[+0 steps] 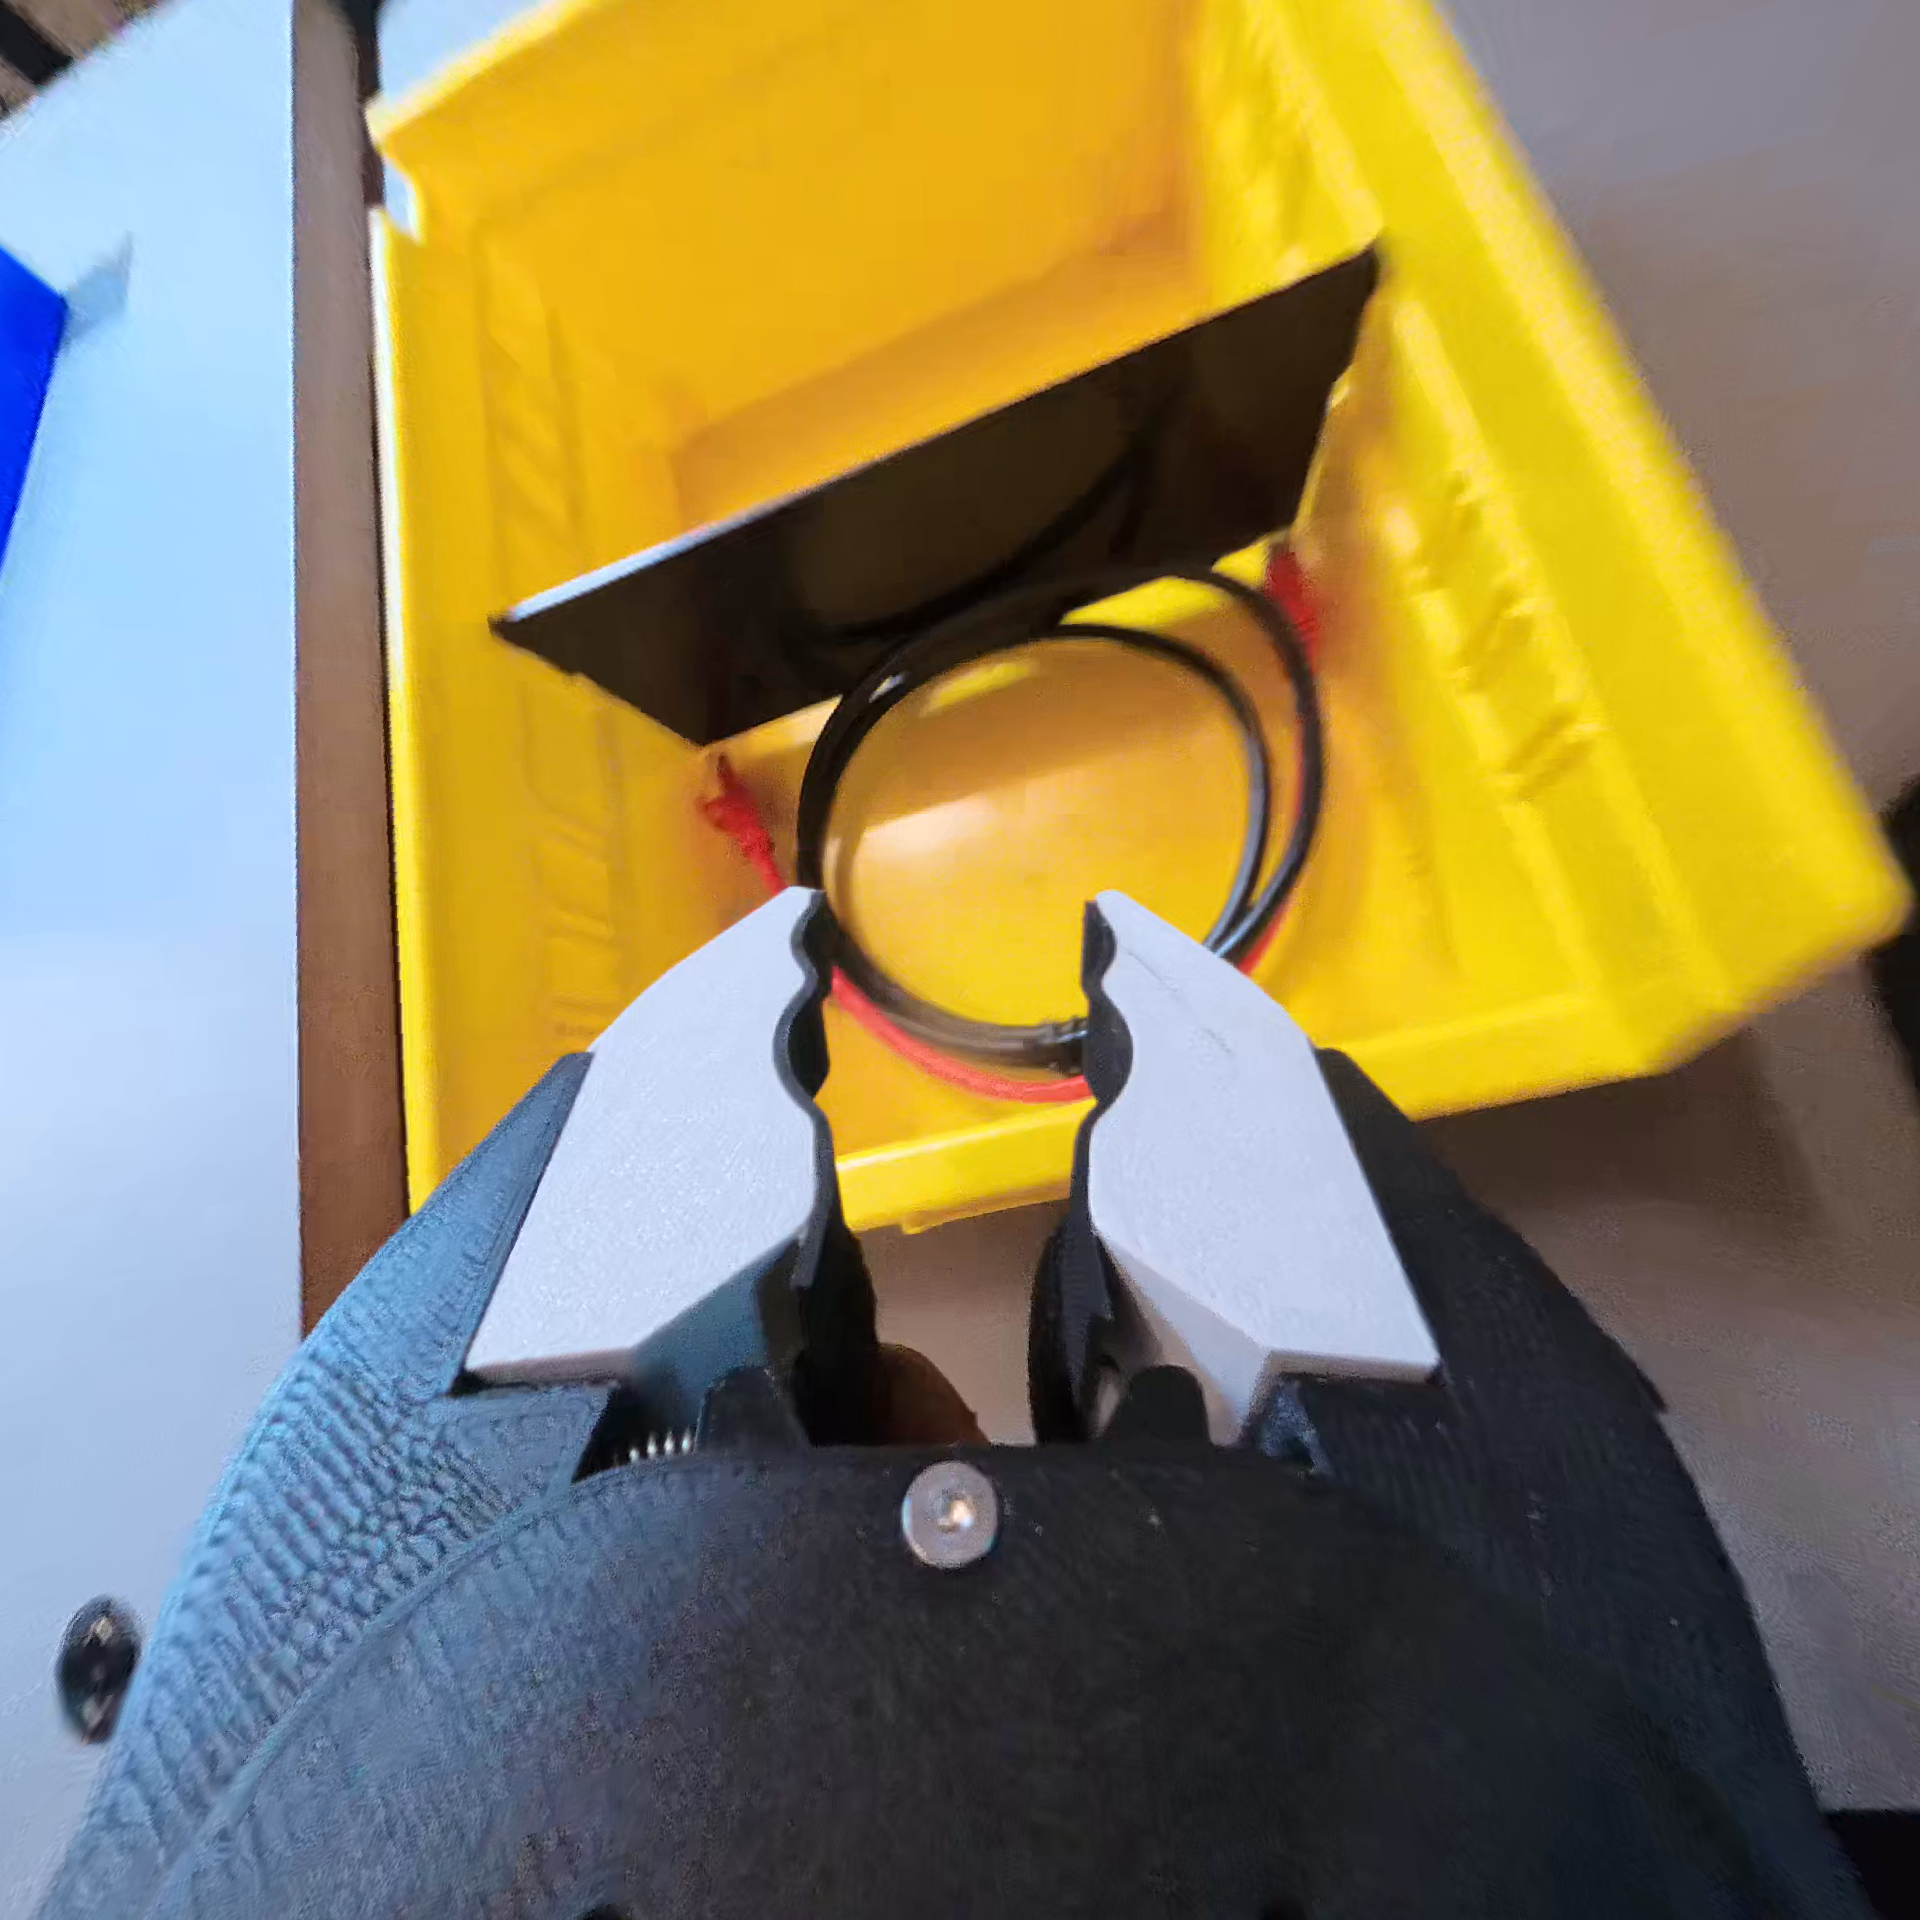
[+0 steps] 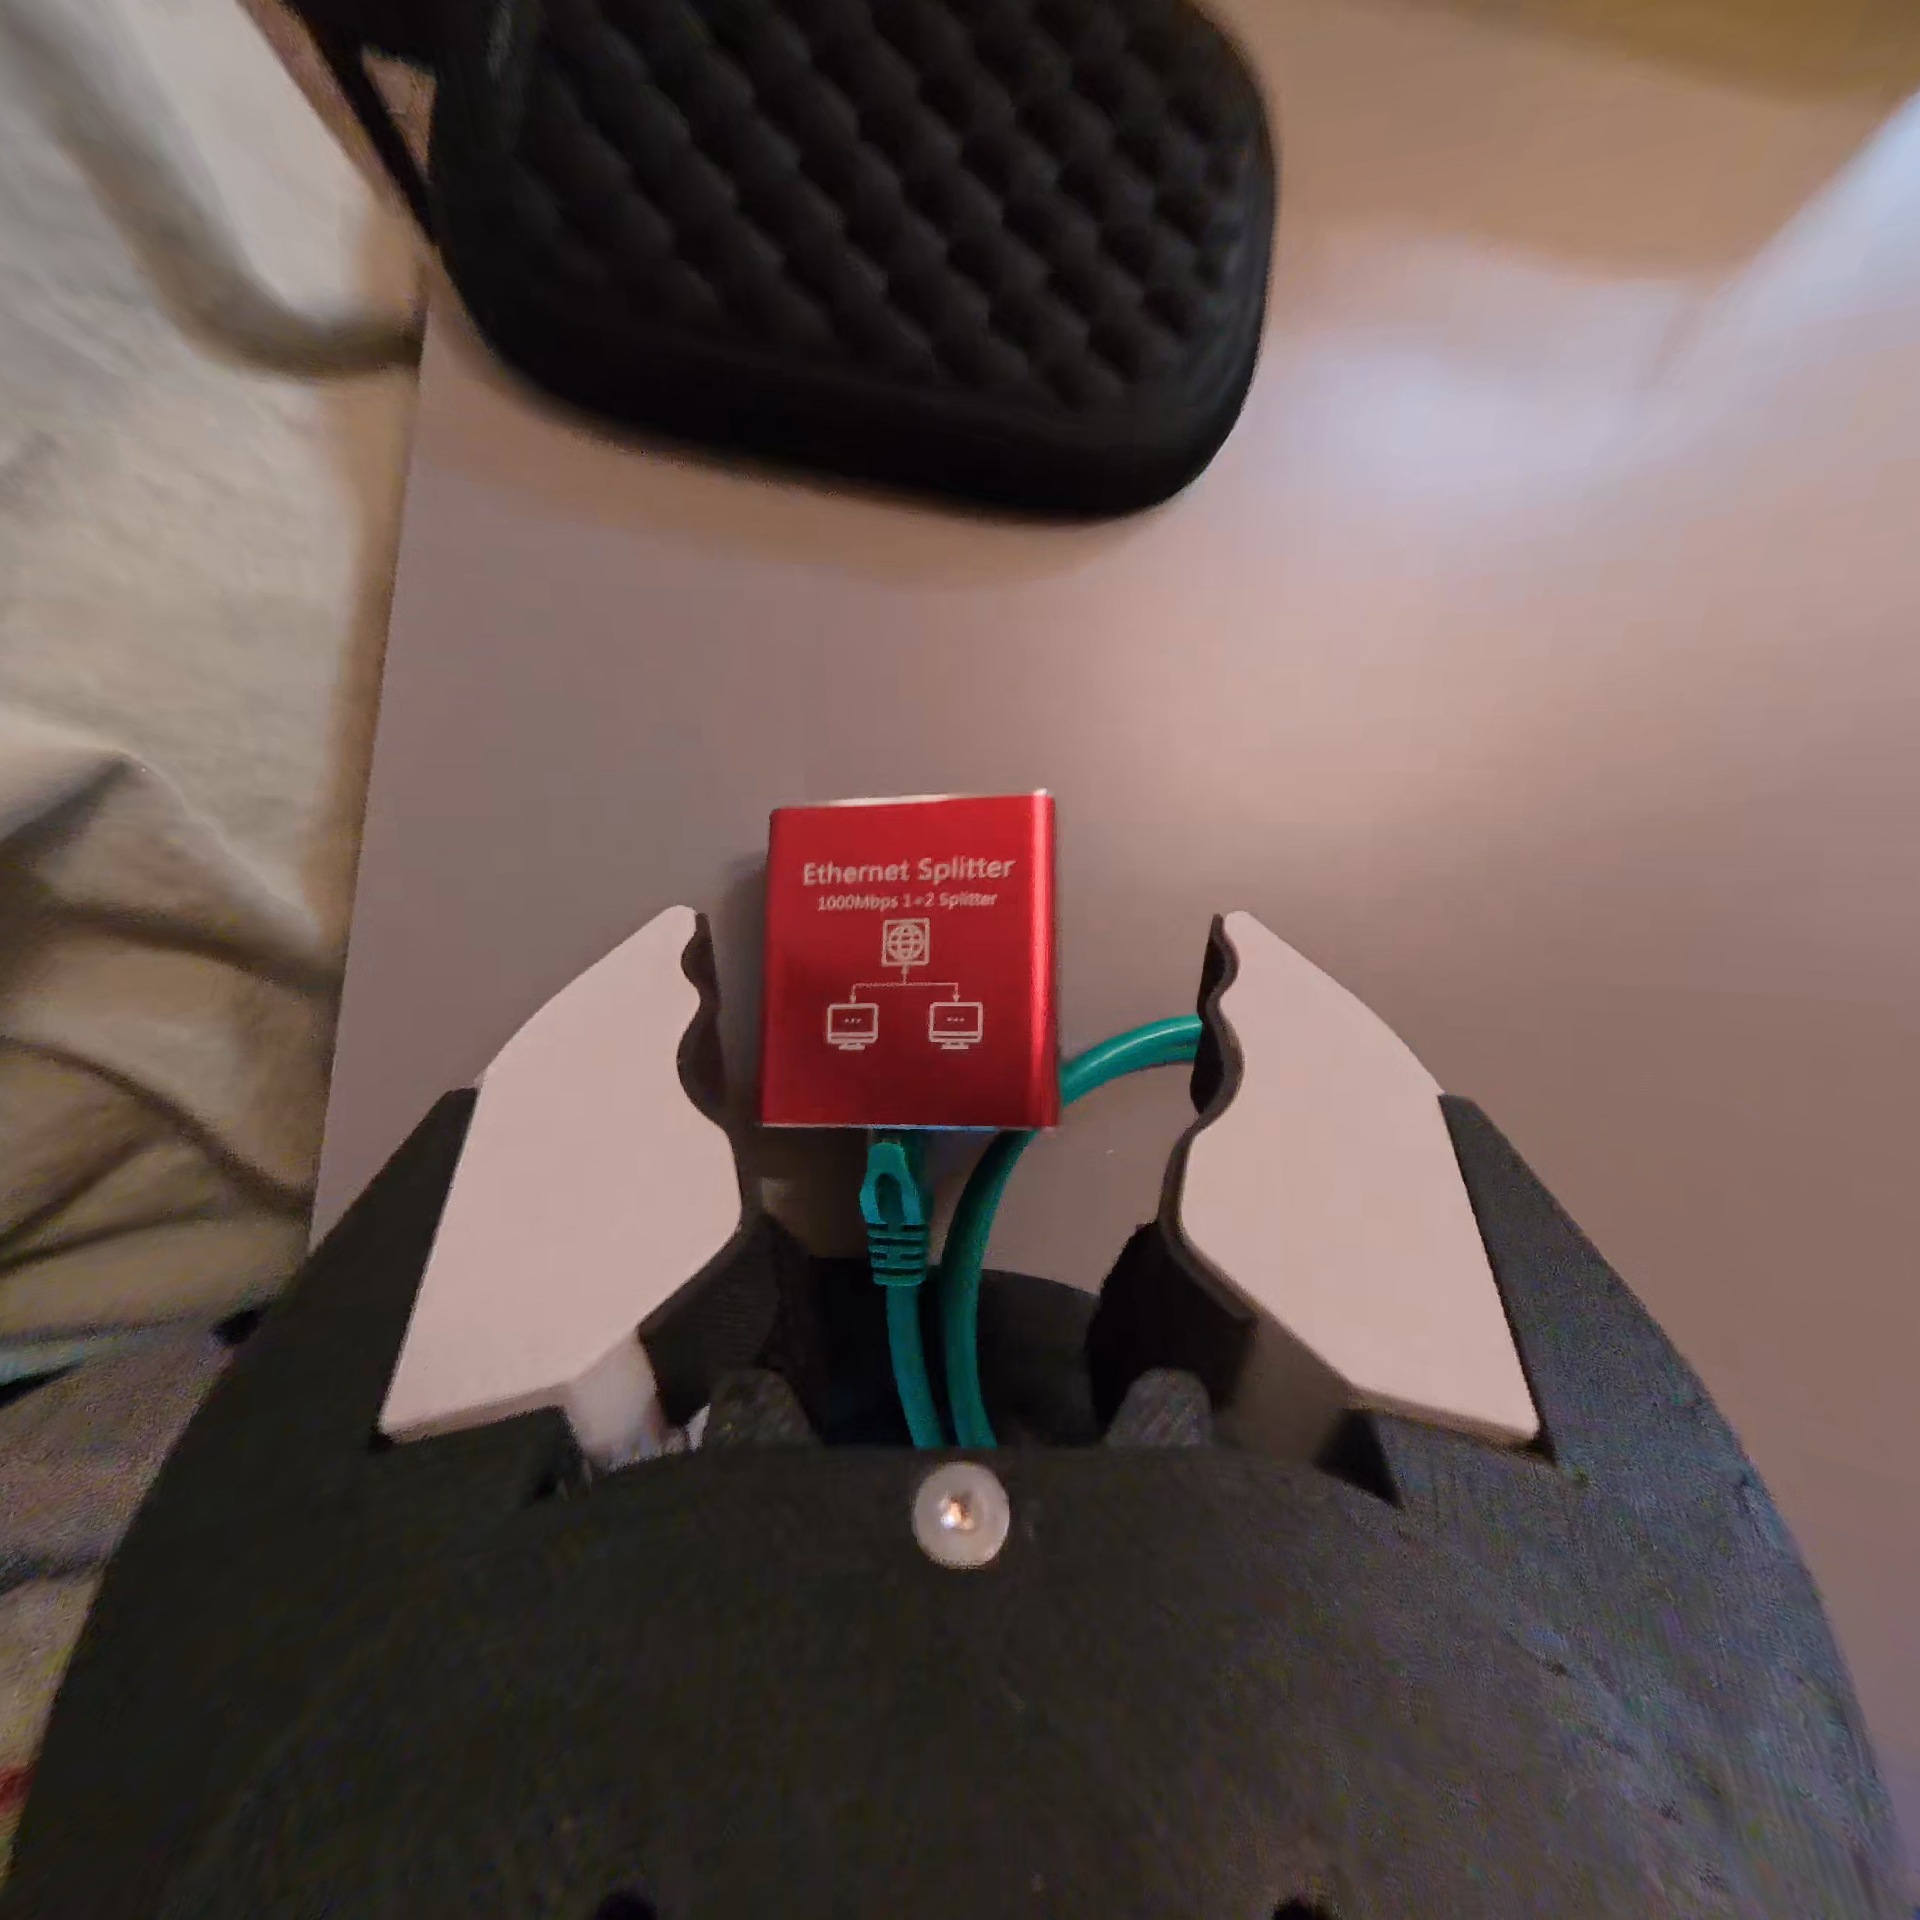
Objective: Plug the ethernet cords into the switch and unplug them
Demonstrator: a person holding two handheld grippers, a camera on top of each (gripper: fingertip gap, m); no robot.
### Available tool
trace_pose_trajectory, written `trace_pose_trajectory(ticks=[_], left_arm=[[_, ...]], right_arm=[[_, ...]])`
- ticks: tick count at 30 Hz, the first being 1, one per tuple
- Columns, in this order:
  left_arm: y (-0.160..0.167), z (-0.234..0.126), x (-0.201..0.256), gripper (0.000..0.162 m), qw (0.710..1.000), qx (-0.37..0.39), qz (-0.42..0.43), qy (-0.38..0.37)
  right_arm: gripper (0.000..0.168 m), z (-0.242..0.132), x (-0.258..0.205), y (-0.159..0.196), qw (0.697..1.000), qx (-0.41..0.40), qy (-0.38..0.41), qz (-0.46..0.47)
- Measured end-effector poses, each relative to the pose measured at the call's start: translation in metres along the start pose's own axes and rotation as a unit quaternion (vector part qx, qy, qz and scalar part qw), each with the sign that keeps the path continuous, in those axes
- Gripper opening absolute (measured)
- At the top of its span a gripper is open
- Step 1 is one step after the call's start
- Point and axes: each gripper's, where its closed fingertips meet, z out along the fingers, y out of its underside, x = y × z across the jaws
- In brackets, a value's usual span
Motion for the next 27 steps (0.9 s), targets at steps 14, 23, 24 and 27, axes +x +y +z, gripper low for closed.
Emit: trace_pose_trajectory(ticks=[14, 23, 24, 27], left_arm=[[0.021, 0.069, -0.033, 0.036, 0.989, -0.147, 0.017, -0.016], [0.045, 0.055, -0.039, 0.031, 0.963, -0.267, -0.019, -0.021], [0.049, 0.052, -0.037, 0.028, 0.960, -0.279, -0.026, -0.010], [0.053, 0.045, -0.033, 0.020, 0.955, -0.293, -0.042, 0.019]], right_arm=[[0.079, -0.032, -0.001, -0.026, 0.991, 0.095, 0.083, -0.040], [0.075, -0.032, 0.000, -0.026, 0.990, 0.102, 0.088, -0.045], [0.074, -0.031, 0.001, -0.026, 0.990, 0.103, 0.088, -0.044], [0.074, -0.030, 0.003, -0.025, 0.989, 0.104, 0.092, -0.043]])
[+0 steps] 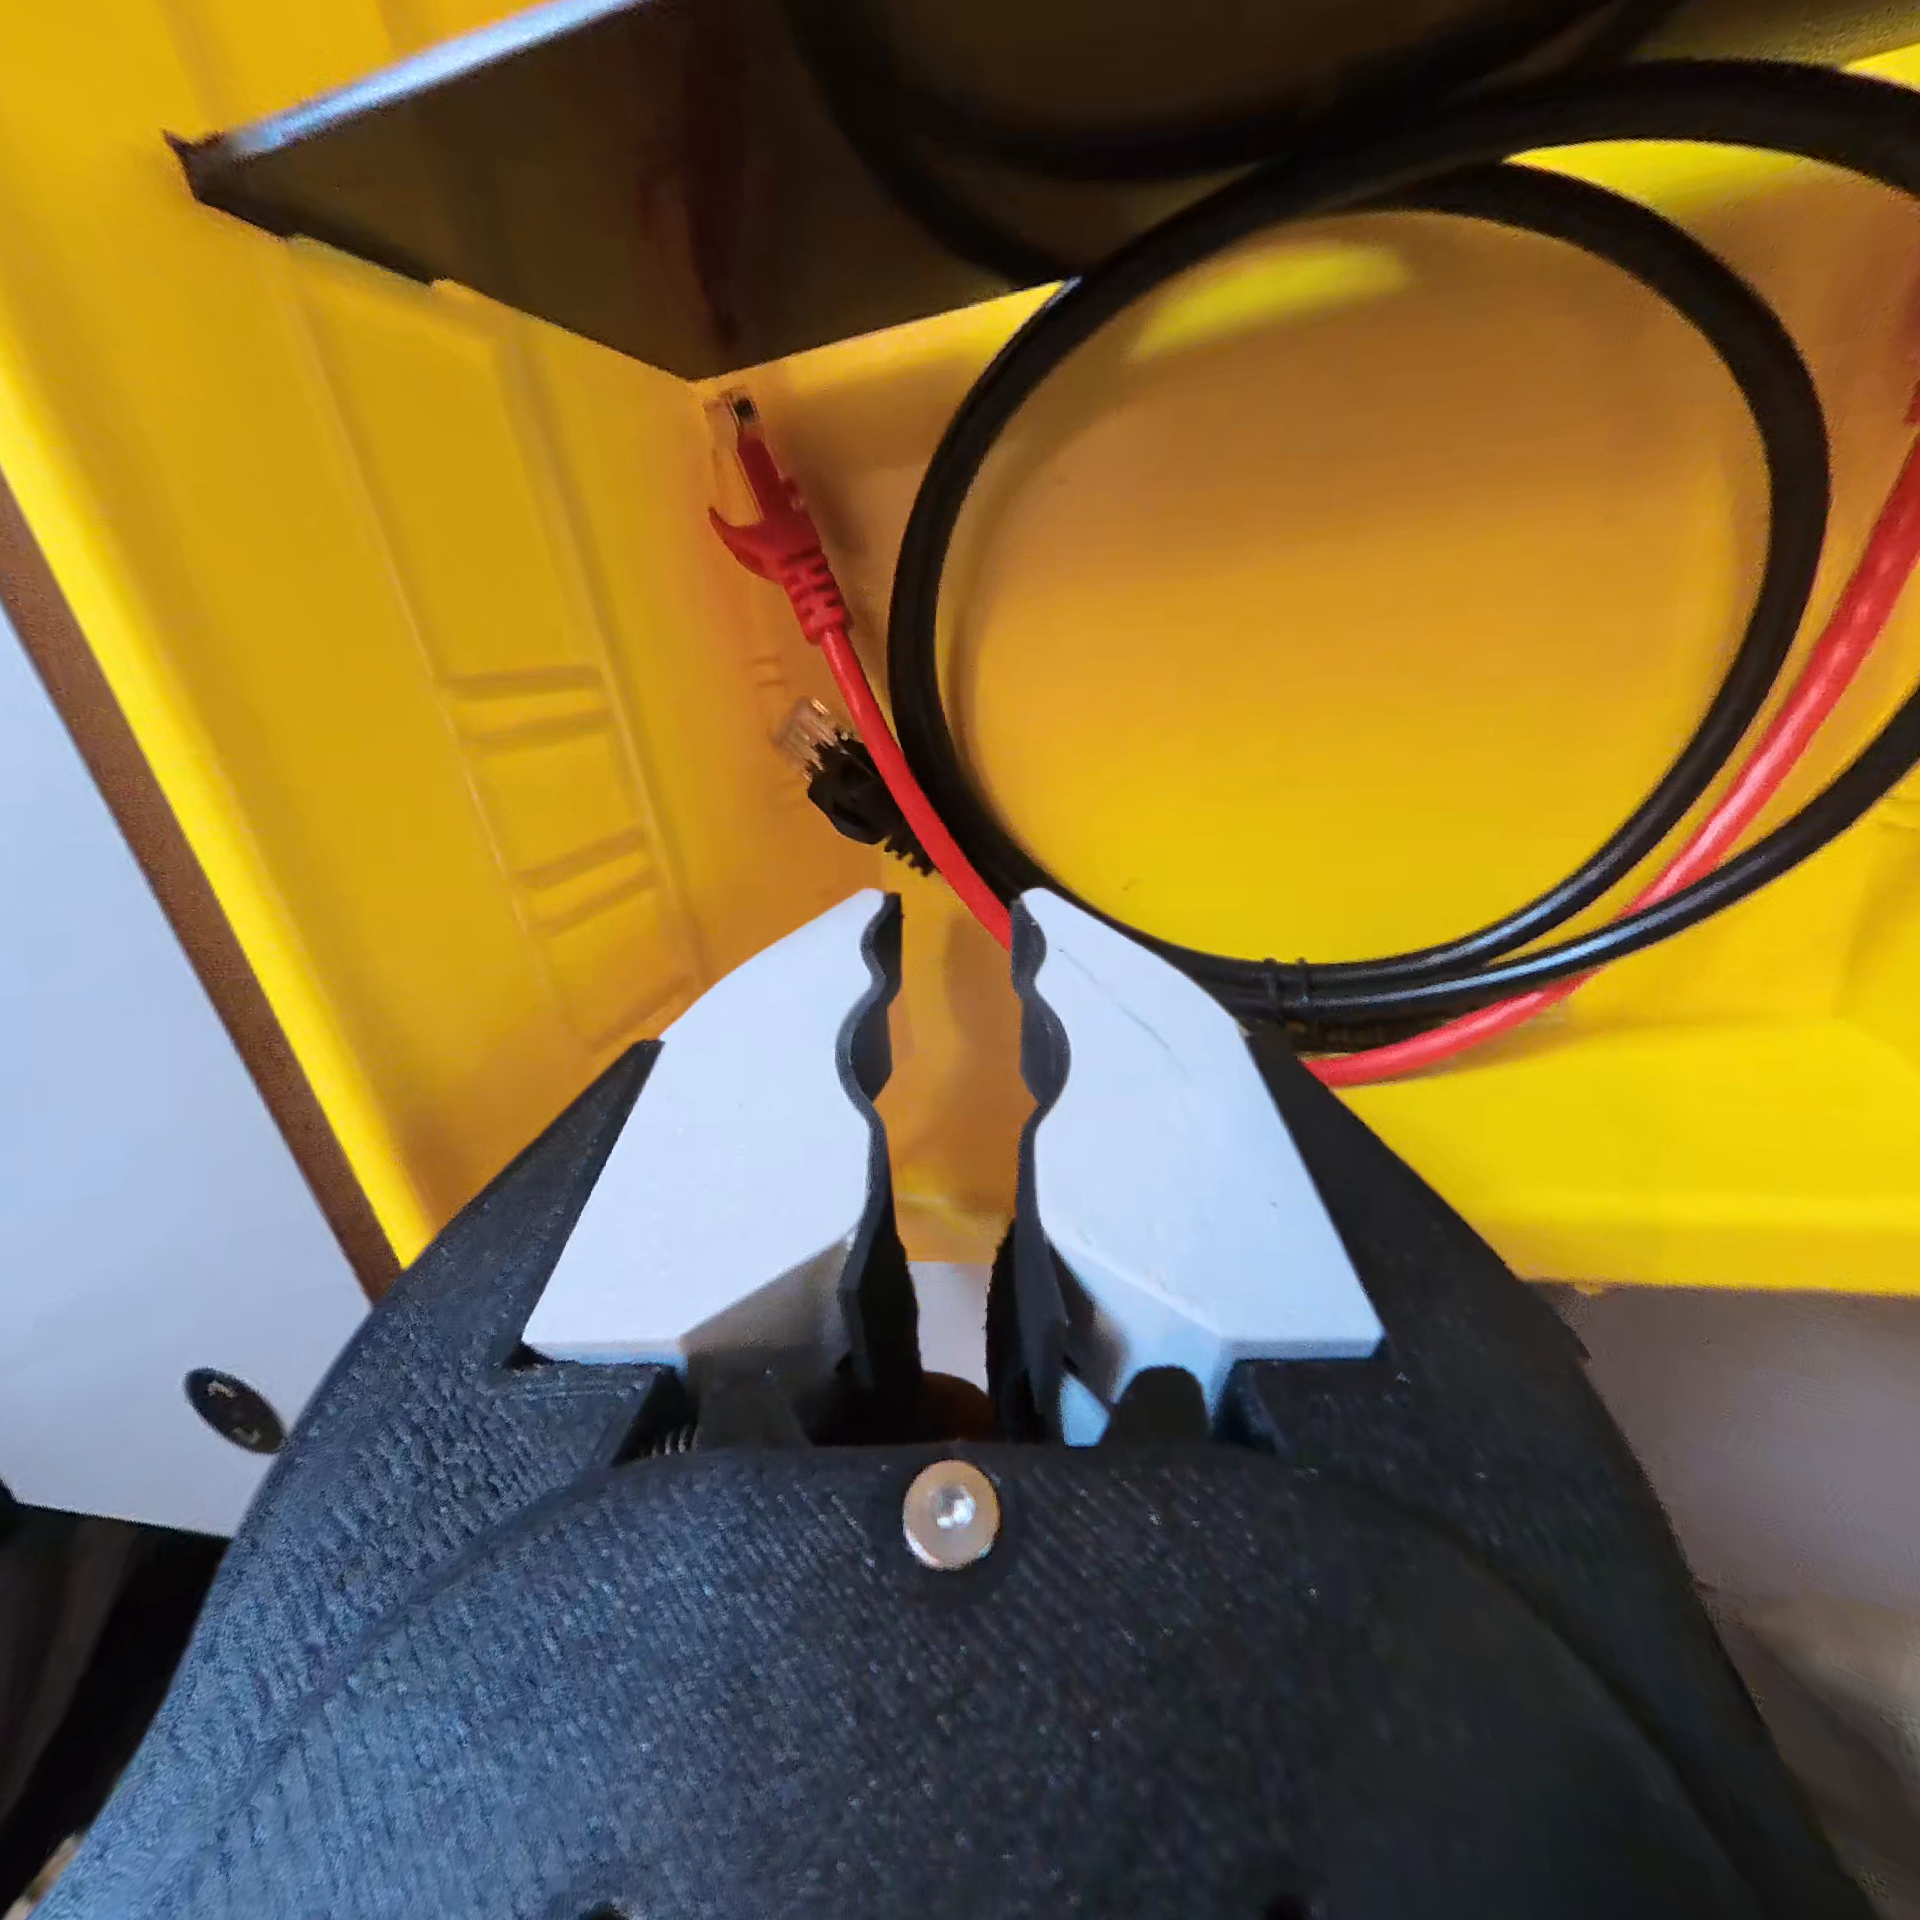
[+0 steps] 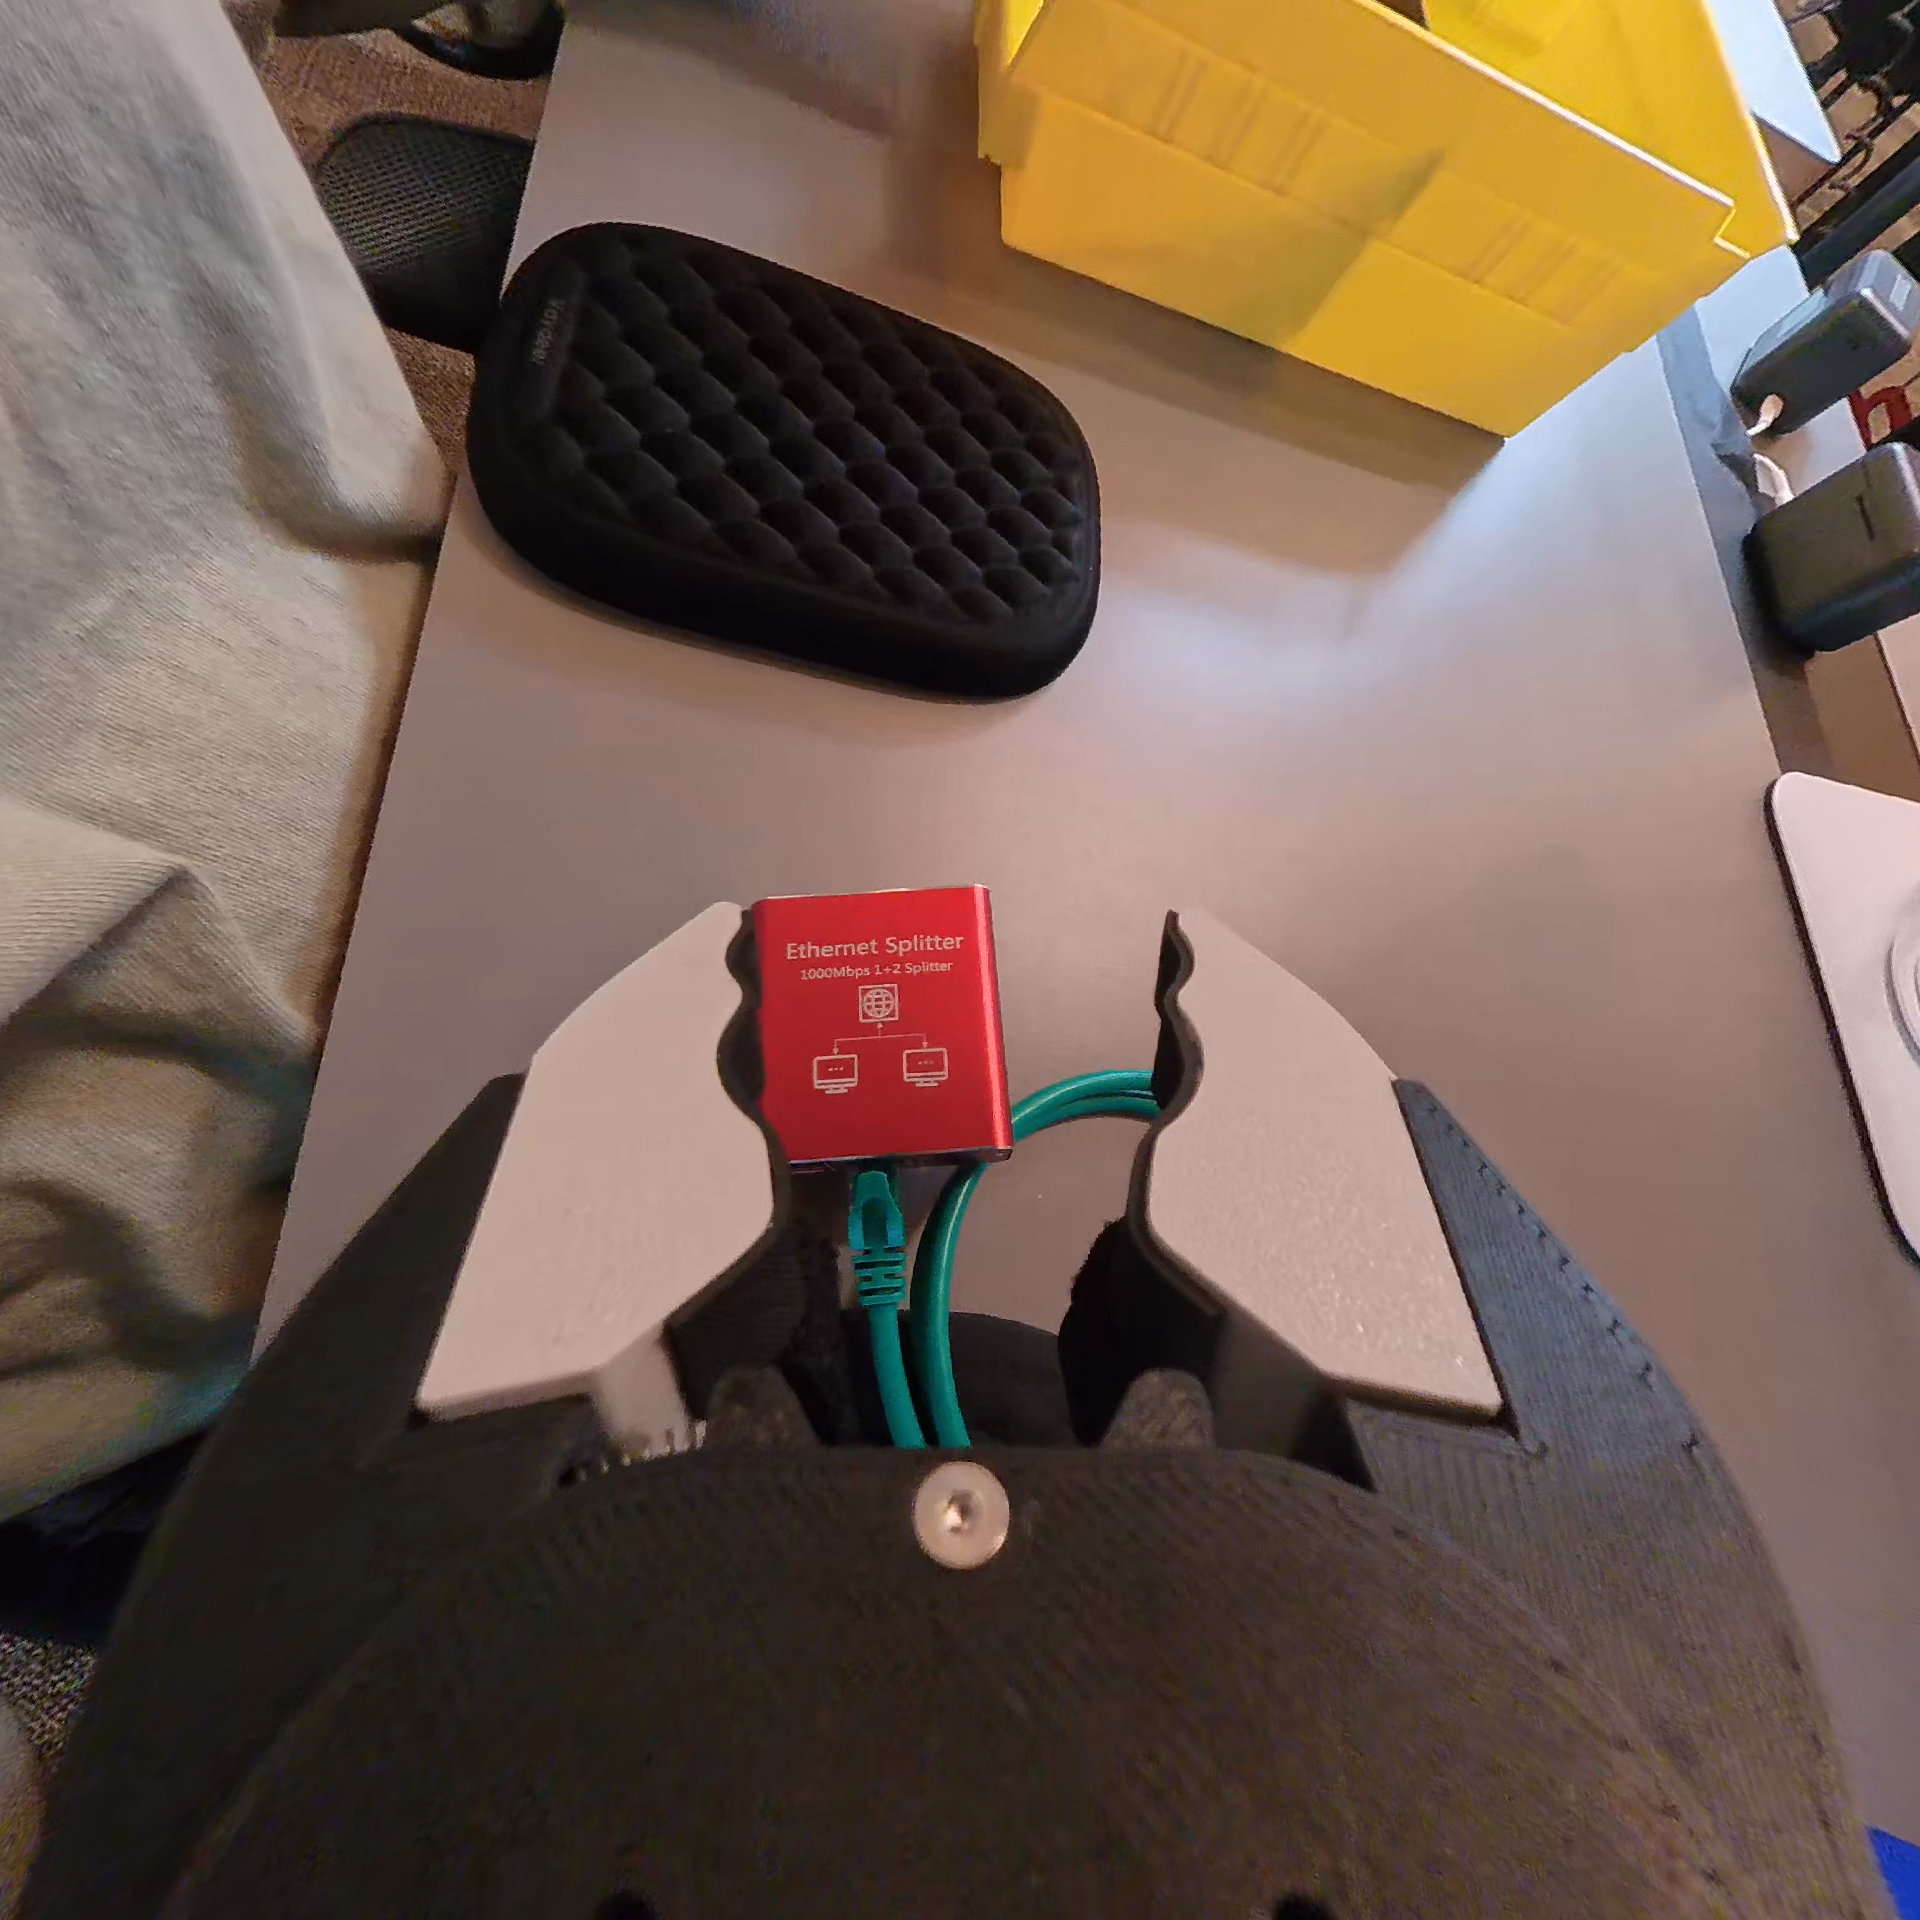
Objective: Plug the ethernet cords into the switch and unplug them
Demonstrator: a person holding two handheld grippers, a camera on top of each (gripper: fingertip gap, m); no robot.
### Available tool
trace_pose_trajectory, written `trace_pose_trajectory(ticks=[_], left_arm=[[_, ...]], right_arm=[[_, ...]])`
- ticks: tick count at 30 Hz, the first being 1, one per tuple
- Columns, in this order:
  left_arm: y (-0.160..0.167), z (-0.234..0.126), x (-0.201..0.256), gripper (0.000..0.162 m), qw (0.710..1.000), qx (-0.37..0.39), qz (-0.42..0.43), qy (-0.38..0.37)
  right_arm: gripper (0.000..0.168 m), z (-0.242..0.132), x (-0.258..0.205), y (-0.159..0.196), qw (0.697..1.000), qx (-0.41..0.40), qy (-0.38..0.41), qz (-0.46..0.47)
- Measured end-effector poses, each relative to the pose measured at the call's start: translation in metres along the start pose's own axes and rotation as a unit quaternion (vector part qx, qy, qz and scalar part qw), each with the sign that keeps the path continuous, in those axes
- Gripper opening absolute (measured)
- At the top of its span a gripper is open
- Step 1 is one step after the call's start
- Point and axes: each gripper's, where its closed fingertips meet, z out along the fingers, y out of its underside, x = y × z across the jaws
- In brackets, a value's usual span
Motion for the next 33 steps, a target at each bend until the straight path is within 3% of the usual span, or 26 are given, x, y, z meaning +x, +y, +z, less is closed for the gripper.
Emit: trace_pose_trajectory(ticks=[7, 18, 28, 33], left_arm=[[0.006, 0.007, 0.013, 0.017, 0.998, -0.017, -0.018, 0.052], [0.003, 0.006, 0.014, 0.010, 0.999, 0.003, -0.008, 0.045], [-0.018, -0.066, 0.002, 0.006, 0.979, 0.203, -0.015, -0.029], [-0.035, -0.142, 0.007, 0.004, 0.927, 0.360, 0.026, -0.101]], right_arm=[[0.072, -0.001, 0.005, 0.005, 1.000, -0.010, 0.021, -0.004], [0.069, -0.006, 0.007, 0.004, 0.999, -0.003, 0.041, -0.011], [0.067, -0.006, 0.011, -0.001, 0.998, 0.004, 0.052, -0.019], [0.068, -0.008, 0.010, -0.010, 0.998, 0.027, 0.055, -0.014]])
